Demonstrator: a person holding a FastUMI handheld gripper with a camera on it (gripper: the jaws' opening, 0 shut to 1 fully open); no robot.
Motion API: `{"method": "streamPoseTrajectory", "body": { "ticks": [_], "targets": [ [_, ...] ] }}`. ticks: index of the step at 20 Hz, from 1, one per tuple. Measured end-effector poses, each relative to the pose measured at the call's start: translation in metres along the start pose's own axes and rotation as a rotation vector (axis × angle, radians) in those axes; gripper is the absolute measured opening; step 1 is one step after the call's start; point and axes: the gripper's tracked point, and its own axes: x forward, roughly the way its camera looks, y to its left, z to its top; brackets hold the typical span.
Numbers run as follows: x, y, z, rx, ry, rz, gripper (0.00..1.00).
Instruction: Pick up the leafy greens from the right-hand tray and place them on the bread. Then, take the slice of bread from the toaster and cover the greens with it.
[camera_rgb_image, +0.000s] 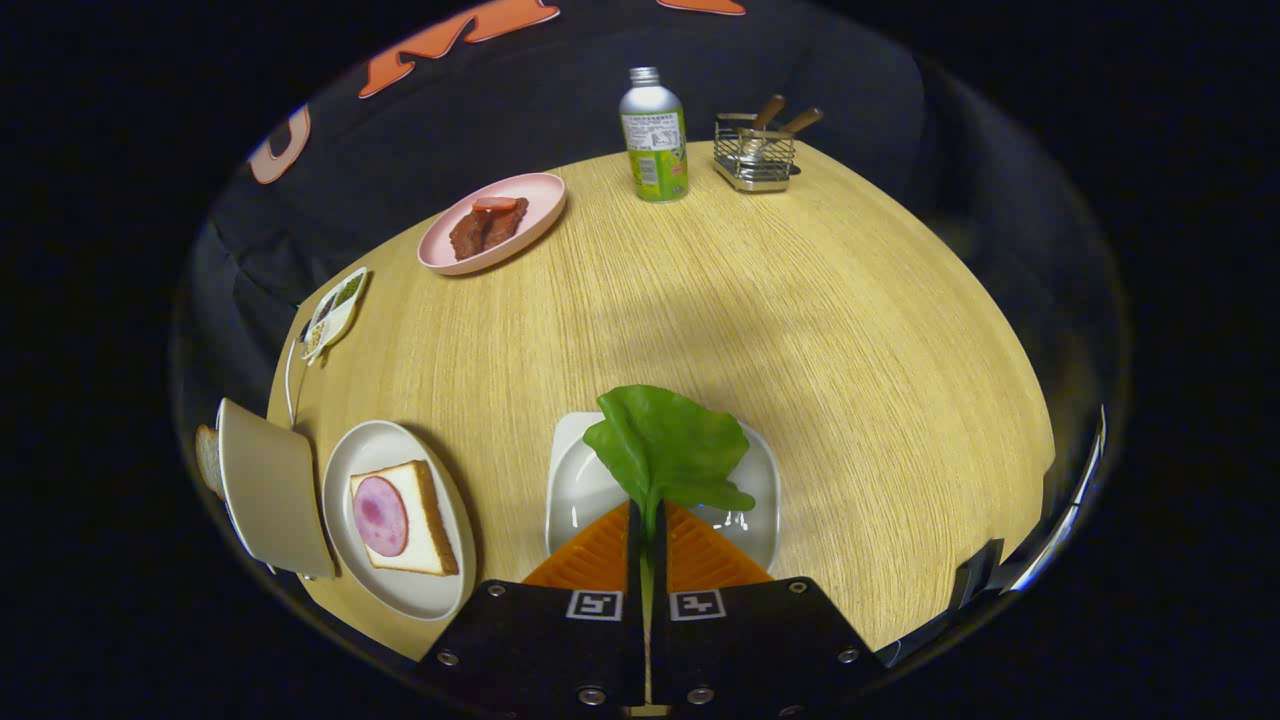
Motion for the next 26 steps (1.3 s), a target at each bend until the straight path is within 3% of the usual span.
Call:
{"method": "streamPoseTrajectory", "body": {
  "ticks": [8, 15, 26],
  "targets": [
    [-0.042, 0.087, 0.003, -0.119, -0.001, 0.181, 0.03],
    [-0.03, 0.16, -0.015, -0.266, 0.044, 0.296, 0.03],
    [0.008, 0.21, -0.035, -0.339, 0.107, 0.353, 0.06]
  ]
}}
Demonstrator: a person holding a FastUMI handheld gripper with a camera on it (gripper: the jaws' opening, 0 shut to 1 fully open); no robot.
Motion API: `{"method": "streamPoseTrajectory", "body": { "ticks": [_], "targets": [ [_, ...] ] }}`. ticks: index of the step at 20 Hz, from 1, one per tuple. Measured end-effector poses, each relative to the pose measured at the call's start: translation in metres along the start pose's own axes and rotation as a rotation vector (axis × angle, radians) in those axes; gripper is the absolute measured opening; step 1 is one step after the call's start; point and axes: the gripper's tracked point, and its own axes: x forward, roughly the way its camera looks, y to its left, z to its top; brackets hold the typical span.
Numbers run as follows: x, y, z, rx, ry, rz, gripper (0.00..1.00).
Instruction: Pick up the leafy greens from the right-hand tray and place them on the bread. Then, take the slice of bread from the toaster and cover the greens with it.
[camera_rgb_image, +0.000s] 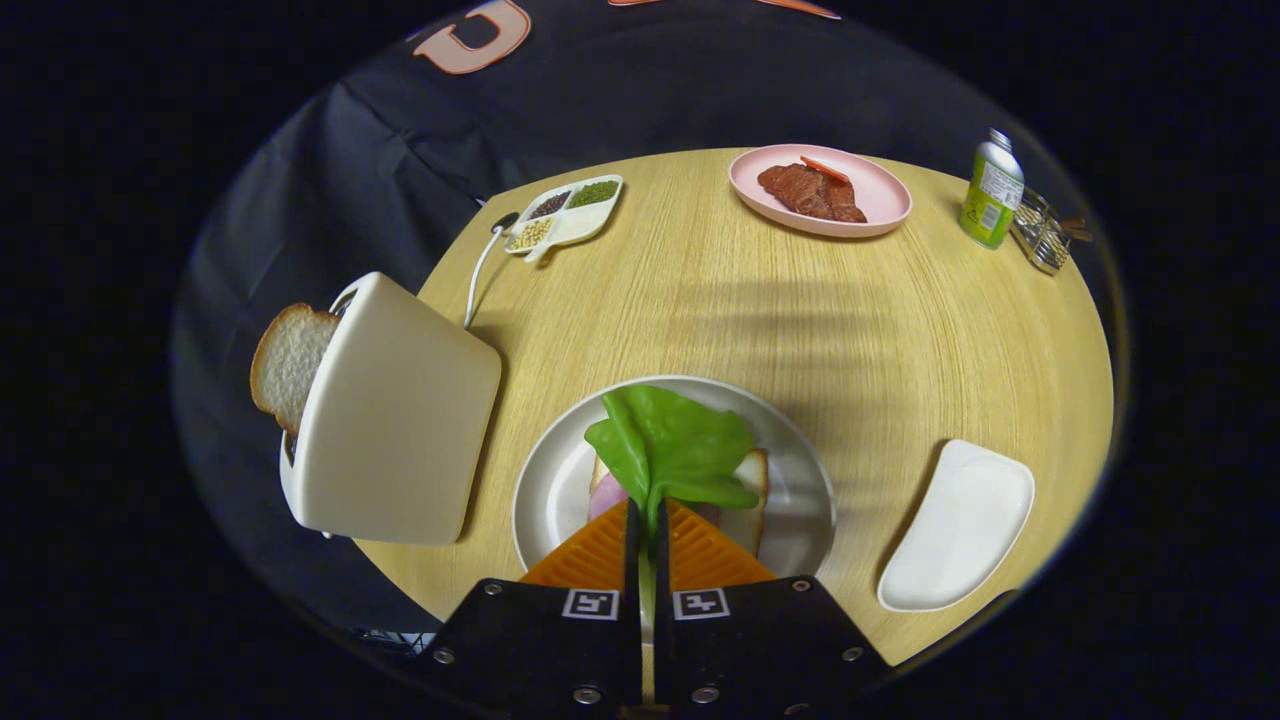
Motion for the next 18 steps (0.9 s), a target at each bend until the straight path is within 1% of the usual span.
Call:
{"method": "streamPoseTrajectory", "body": {
  "ticks": [2, 3, 4, 5, 8, 9, 10, 11, 12, 13, 15, 18],
  "targets": [
    [-0.002, 0.005, -0.001, 0.024, 0.015, 0.032, 0.08],
    [-0.001, 0.004, -0.001, 0.024, 0.016, 0.038, 0.11],
    [0.0, 0.0, 0.0, 0.014, 0.013, 0.03, 0.14],
    [0.002, -0.004, 0.0, 0.0, 0.008, 0.014, 0.19],
    [0.001, -0.019, -0.006, -0.029, 0.017, -0.044, 0.29],
    [0.001, -0.022, -0.008, -0.042, 0.021, -0.061, 0.38],
    [0.001, -0.025, -0.008, -0.053, 0.021, -0.076, 0.4],
    [0.0, -0.025, -0.009, -0.059, 0.019, -0.085, 0.48],
    [-0.001, -0.023, -0.008, -0.059, 0.01, -0.083, 0.52],
    [-0.001, -0.018, -0.006, -0.058, 0.0, -0.077, 0.58],
    [-0.004, -0.012, -0.004, -0.058, -0.006, -0.072, 0.64],
    [-0.01, -0.009, 0.003, -0.071, -0.026, -0.099, 0.68]
  ]
}}
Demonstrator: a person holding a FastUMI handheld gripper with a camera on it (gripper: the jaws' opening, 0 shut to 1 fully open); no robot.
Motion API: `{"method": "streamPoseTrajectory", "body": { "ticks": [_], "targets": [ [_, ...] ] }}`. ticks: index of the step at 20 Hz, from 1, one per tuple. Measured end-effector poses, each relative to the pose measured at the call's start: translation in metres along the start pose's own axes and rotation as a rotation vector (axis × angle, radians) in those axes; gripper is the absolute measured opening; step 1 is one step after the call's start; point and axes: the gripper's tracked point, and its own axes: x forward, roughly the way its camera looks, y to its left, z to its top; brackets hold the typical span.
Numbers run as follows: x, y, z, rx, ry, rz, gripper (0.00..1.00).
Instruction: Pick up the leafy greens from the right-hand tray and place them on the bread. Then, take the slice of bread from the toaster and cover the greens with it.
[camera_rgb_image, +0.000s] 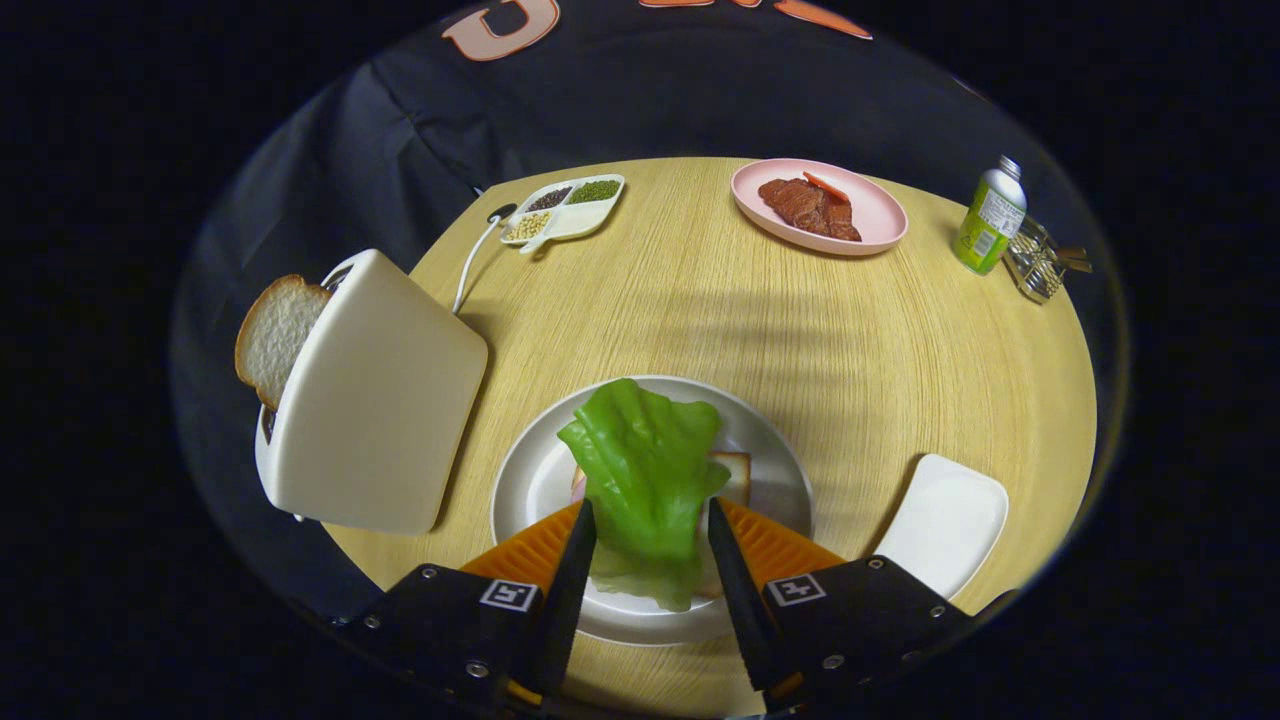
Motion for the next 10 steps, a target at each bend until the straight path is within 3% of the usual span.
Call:
{"method": "streamPoseTrajectory", "body": {
  "ticks": [5, 10],
  "targets": [
    [-0.023, 0.003, 0.021, -0.029, -0.037, -0.039, 0.76],
    [-0.062, 0.043, 0.059, -0.078, -0.095, -0.008, 0.78]
  ]
}}
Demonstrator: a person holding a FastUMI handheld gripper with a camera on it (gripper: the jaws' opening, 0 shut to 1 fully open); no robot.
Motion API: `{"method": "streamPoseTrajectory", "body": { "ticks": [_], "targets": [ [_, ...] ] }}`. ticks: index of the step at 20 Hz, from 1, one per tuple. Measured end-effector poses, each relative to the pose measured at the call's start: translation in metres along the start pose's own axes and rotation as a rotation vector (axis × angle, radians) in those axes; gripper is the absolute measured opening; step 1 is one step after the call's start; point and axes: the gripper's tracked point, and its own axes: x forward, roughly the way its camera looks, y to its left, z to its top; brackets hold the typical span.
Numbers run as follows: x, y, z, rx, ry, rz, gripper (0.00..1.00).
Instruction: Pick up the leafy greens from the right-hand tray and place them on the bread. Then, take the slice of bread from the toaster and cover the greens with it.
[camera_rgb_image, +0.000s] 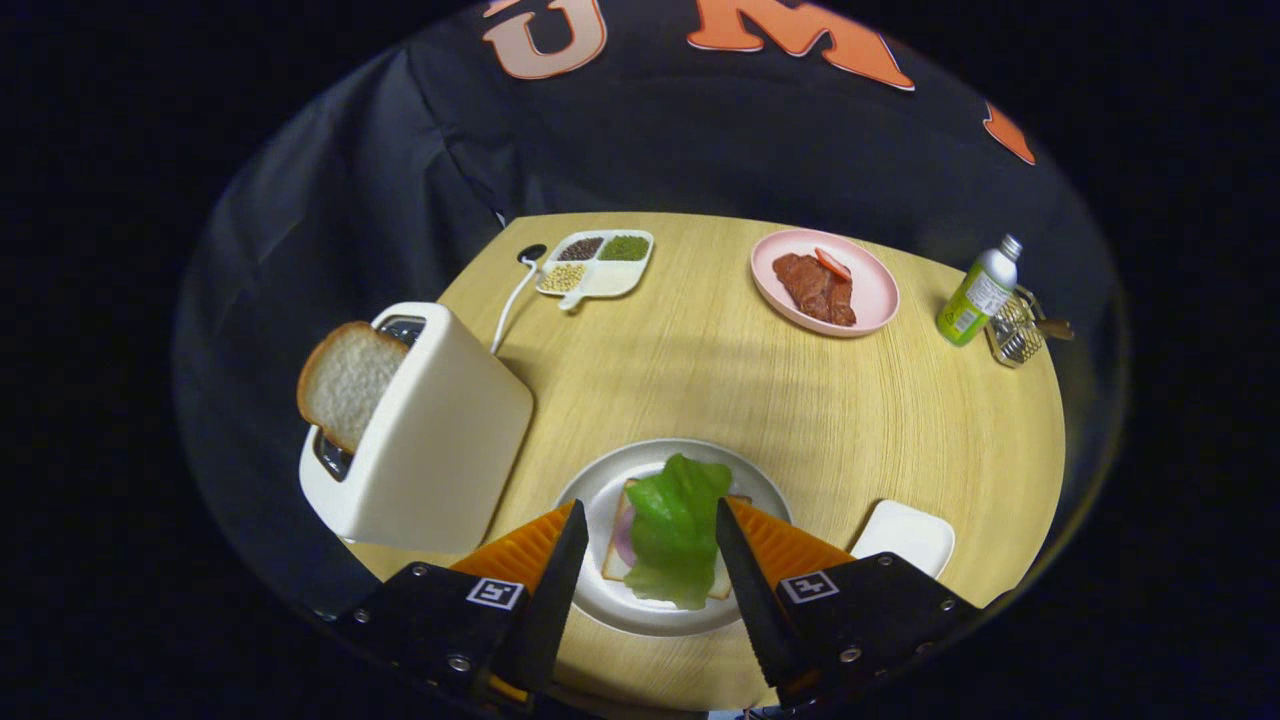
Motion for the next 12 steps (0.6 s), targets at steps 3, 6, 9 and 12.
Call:
{"method": "streamPoseTrajectory", "body": {
  "ticks": [3, 6, 9, 12],
  "targets": [
    [-0.019, 0.031, 0.028, -0.017, -0.02, 0.027, 0.82],
    [-0.035, 0.069, 0.058, -0.02, -0.03, 0.074, 0.84],
    [-0.03, 0.099, 0.077, -0.041, -0.008, 0.07, 0.84],
    [-0.021, 0.14, 0.083, -0.051, 0.04, 0.114, 0.85]
  ]
}}
